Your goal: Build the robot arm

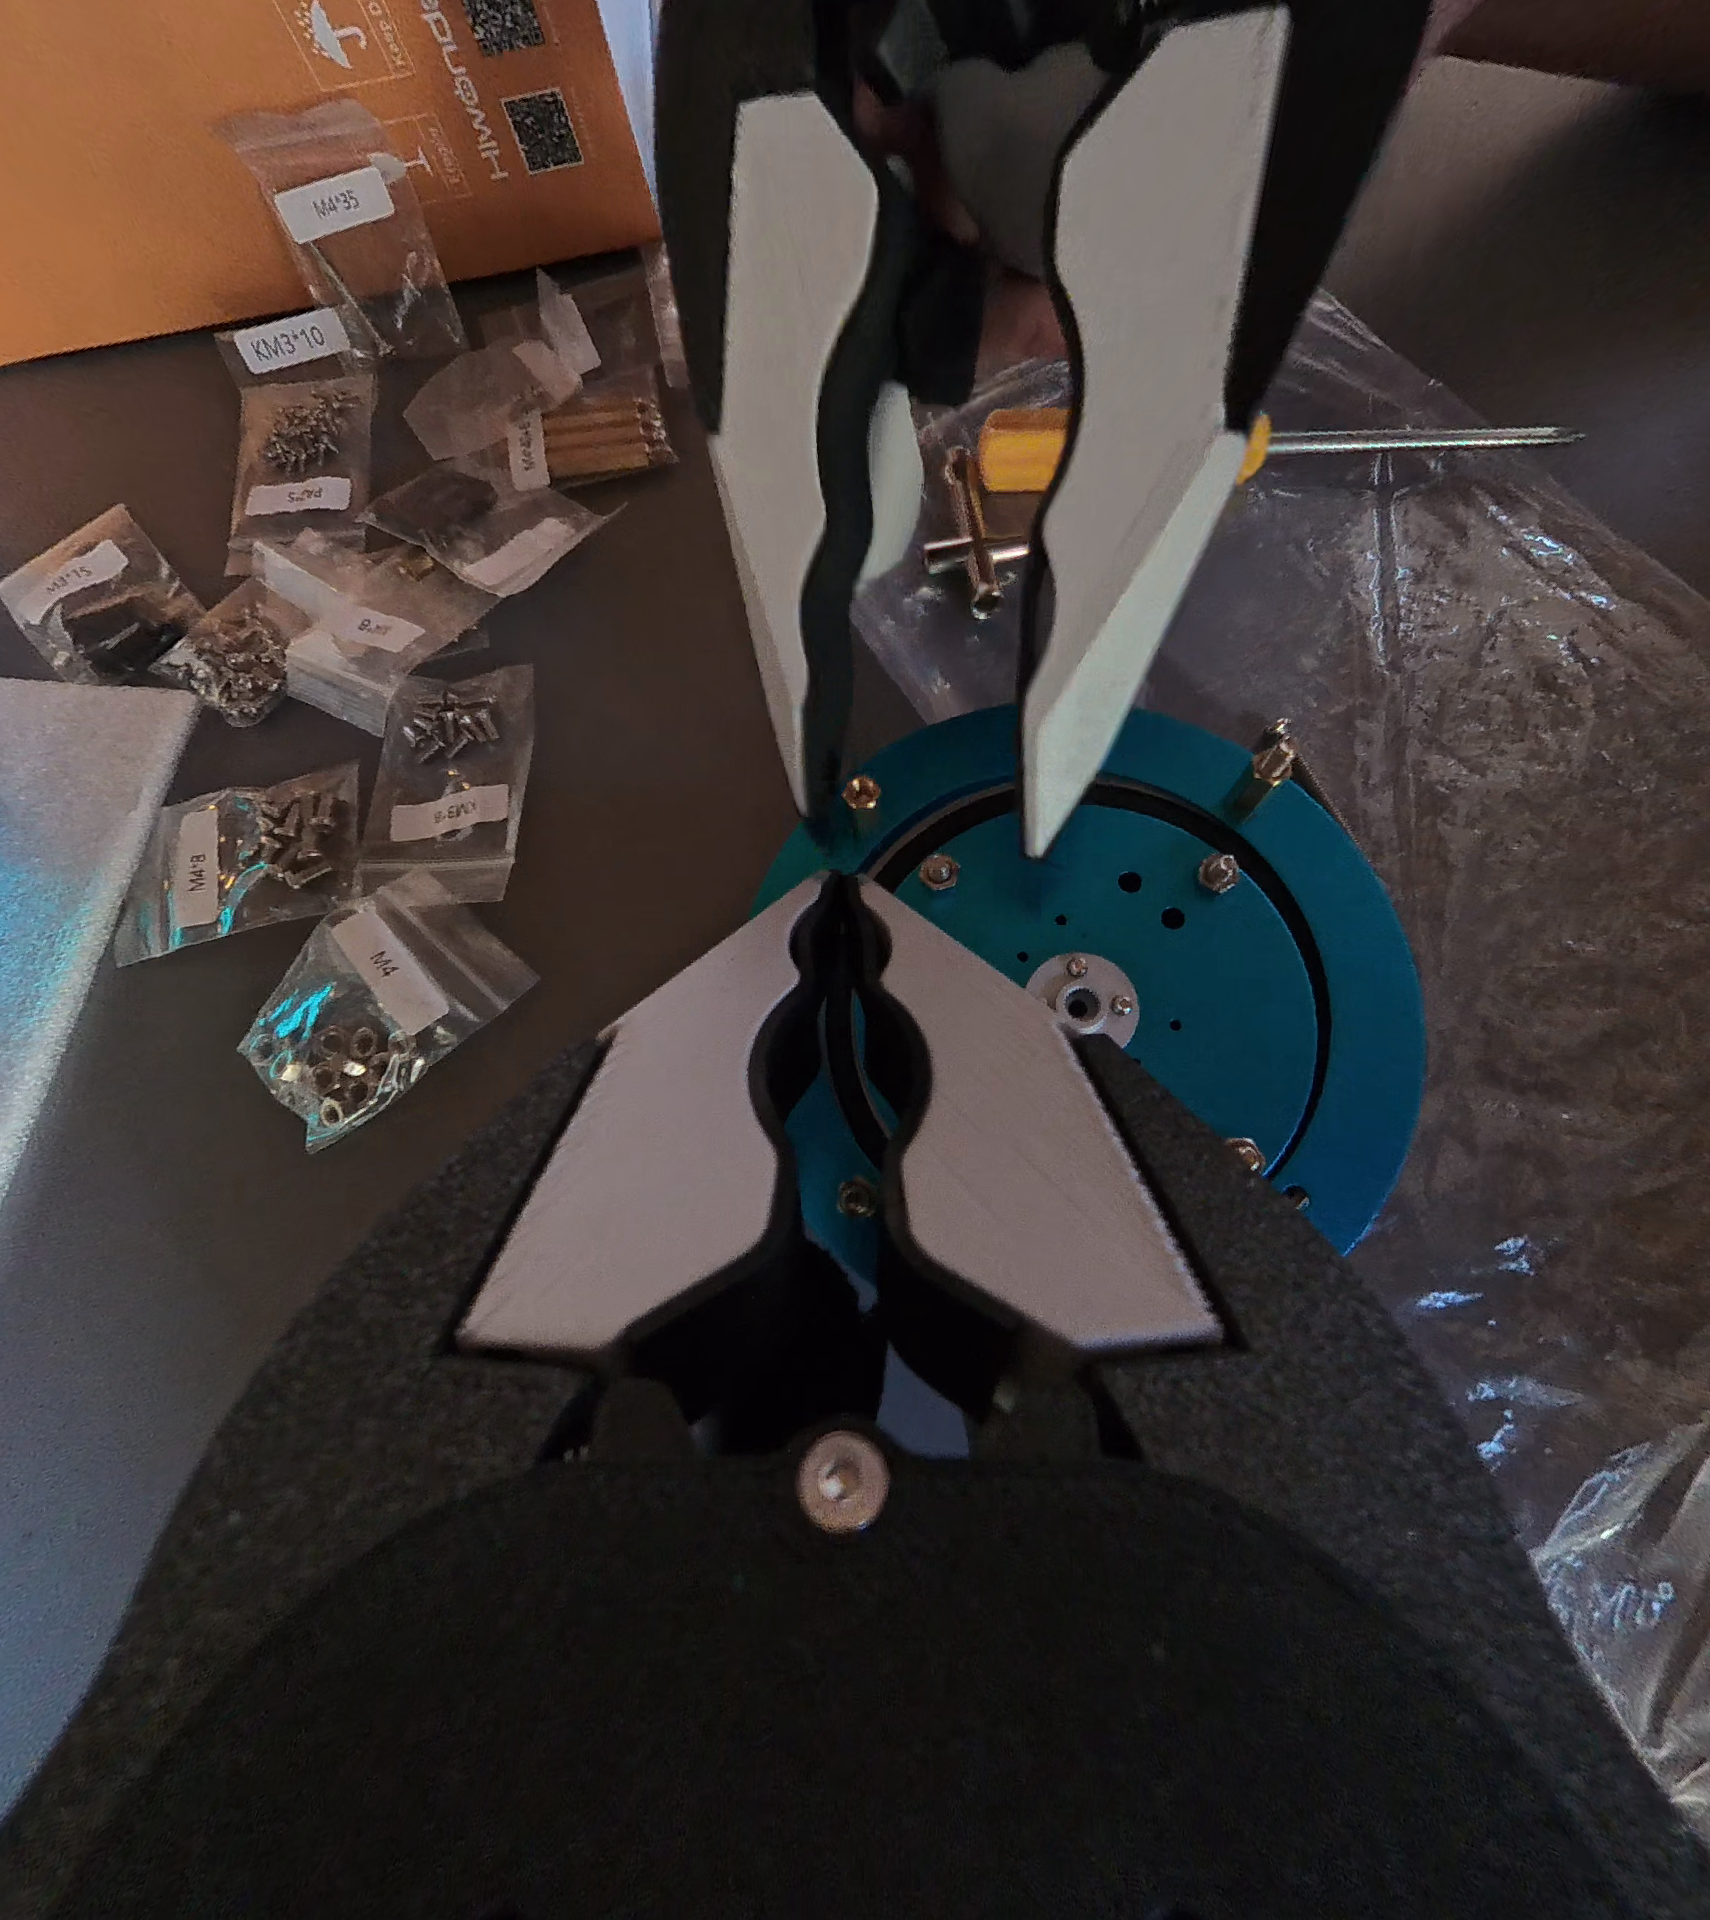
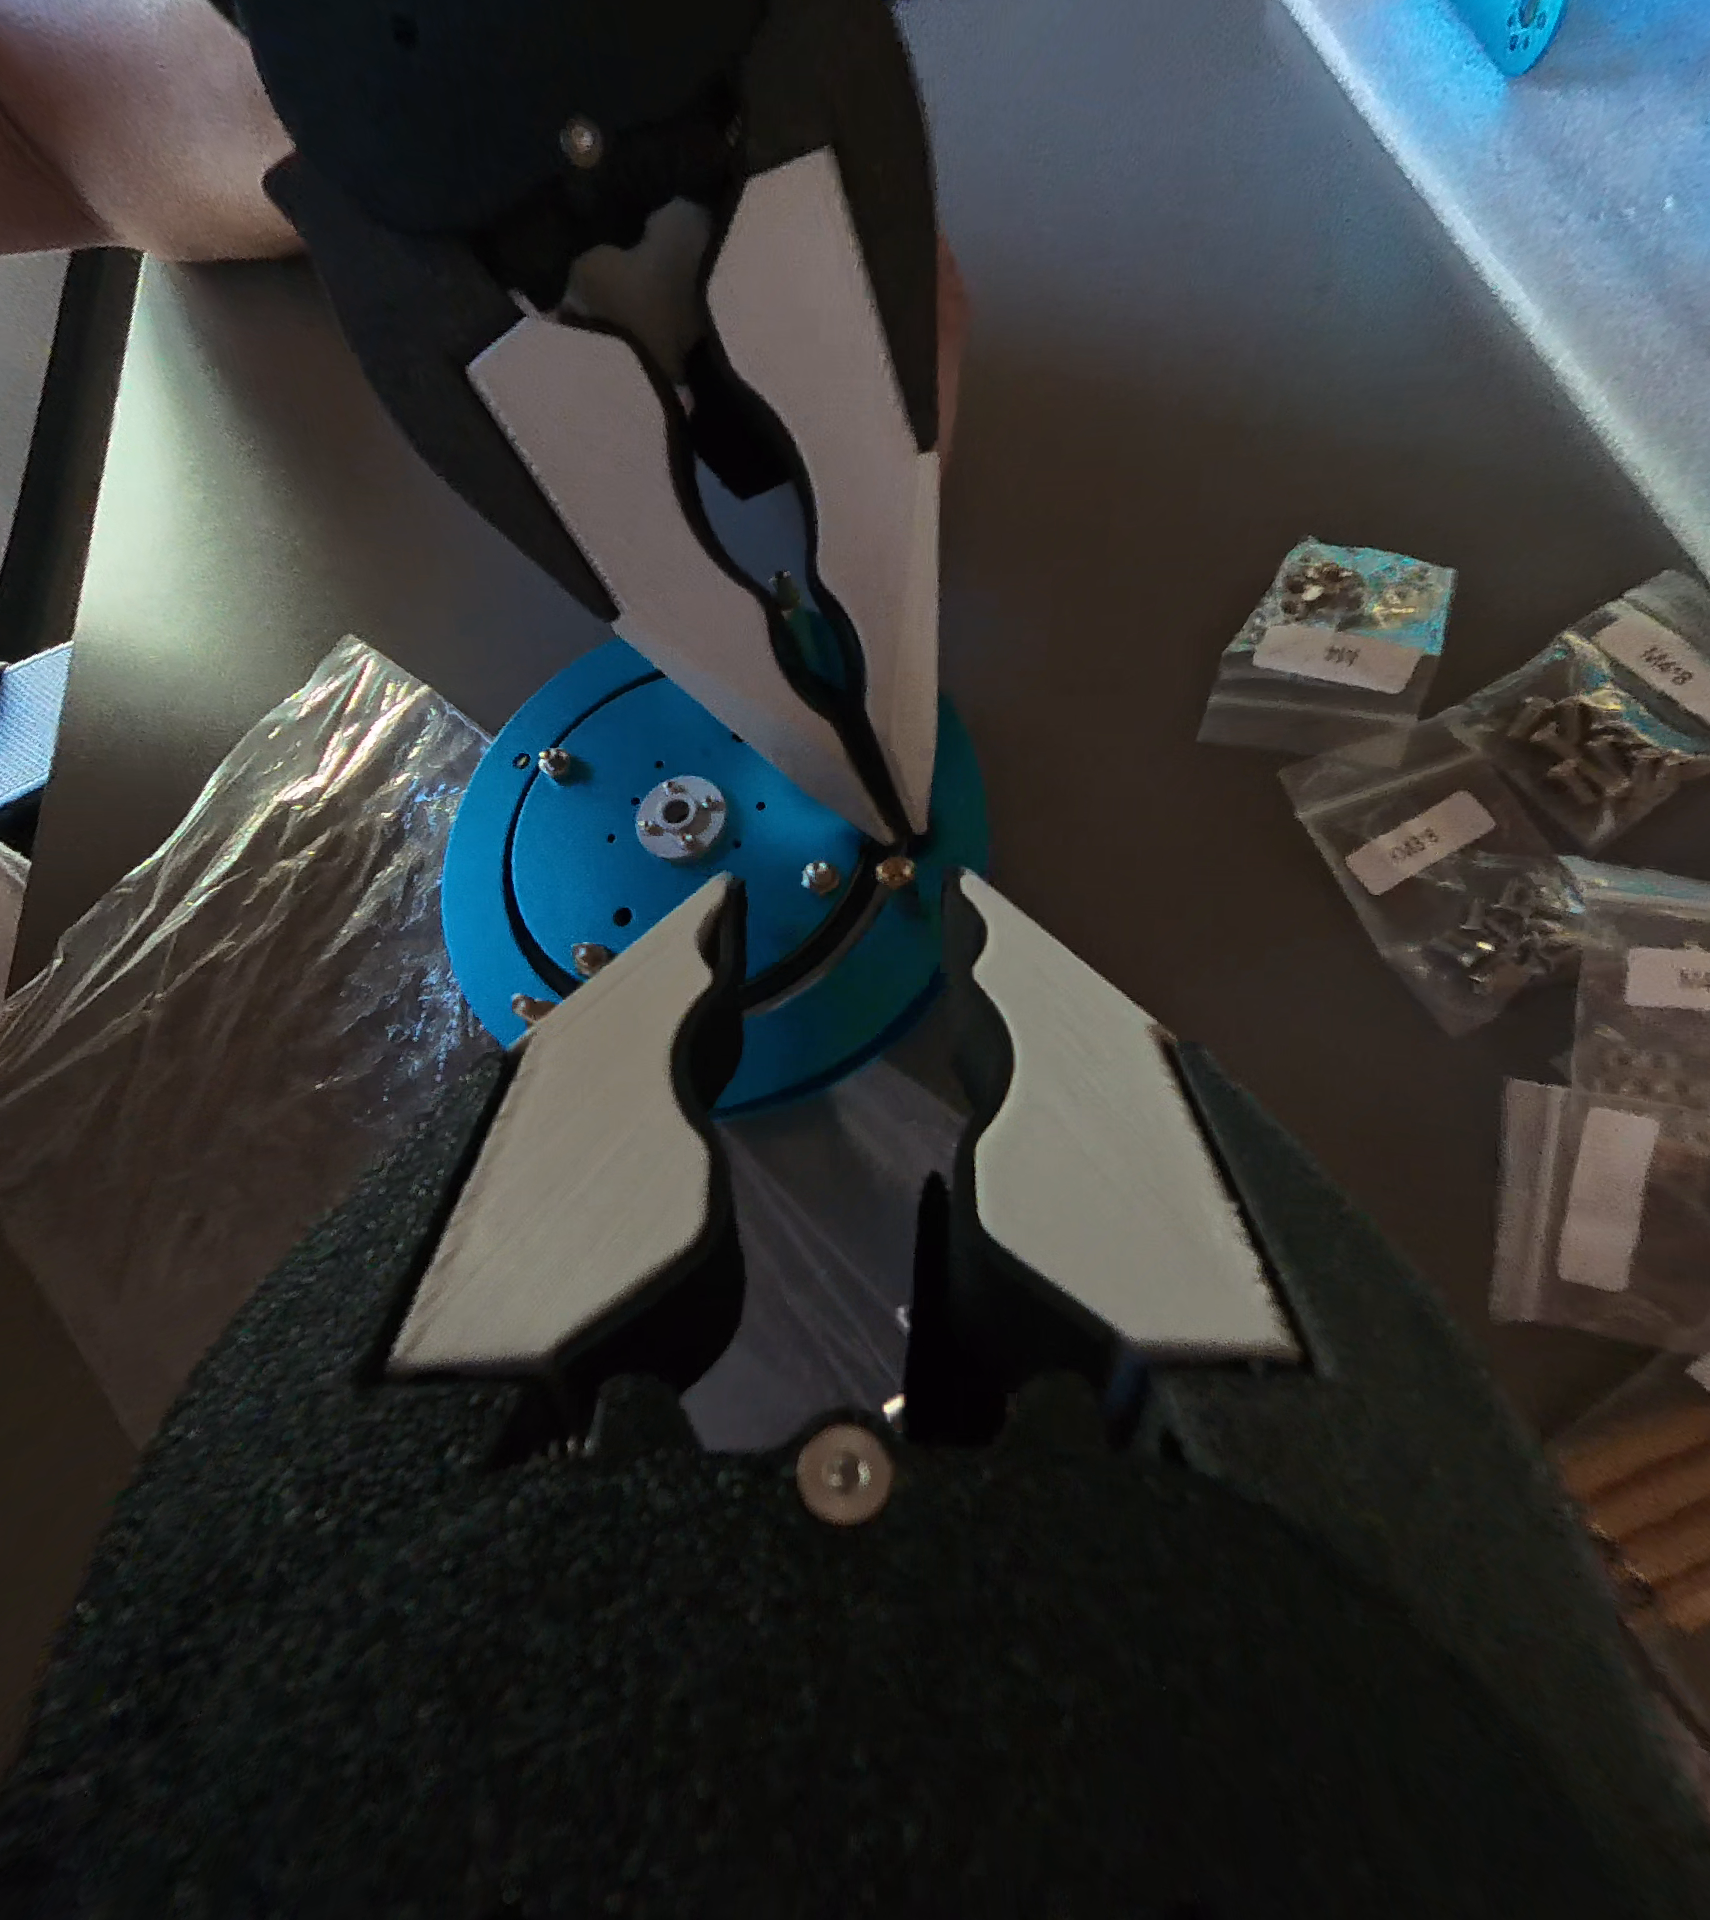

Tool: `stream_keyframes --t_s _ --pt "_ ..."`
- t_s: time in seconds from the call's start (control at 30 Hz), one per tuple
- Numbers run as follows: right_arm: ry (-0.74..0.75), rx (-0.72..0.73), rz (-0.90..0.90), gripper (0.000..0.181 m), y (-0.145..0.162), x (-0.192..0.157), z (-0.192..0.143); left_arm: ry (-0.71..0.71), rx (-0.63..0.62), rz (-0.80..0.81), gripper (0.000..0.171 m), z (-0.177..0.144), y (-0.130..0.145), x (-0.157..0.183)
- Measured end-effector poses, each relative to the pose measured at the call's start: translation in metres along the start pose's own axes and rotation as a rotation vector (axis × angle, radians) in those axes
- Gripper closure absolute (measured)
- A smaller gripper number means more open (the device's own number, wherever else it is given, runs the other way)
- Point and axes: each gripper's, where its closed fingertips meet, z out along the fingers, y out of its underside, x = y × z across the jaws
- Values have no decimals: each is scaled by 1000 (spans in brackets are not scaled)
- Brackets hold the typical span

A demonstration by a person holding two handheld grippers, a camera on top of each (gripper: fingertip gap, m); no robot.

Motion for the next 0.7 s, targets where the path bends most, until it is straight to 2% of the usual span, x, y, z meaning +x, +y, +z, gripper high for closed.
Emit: stream_keyframes --t_s 0.13,0.2,0.27,0.4,0.5,0.7 --pt "-16 30 20 151 0 -1 -16 4 0 -2 171 0 0 0" --pt "-41 11 18 148 3 -7 -6 5 -3 -3 171 0 0 0" --pt "-1 17 -16 146 -1 -3 -1 0 -5 2 171 0 1 -1" --pt "14 20 13 144 0 4 -6 4 -4 4 171 -1 0 1" --pt "-27 23 9 151 0 -5 -8 2 -5 6 171 -1 0 1" --pt "12 17 3 144 -2 2 0 10 3 -14 171 -1 1 -1"
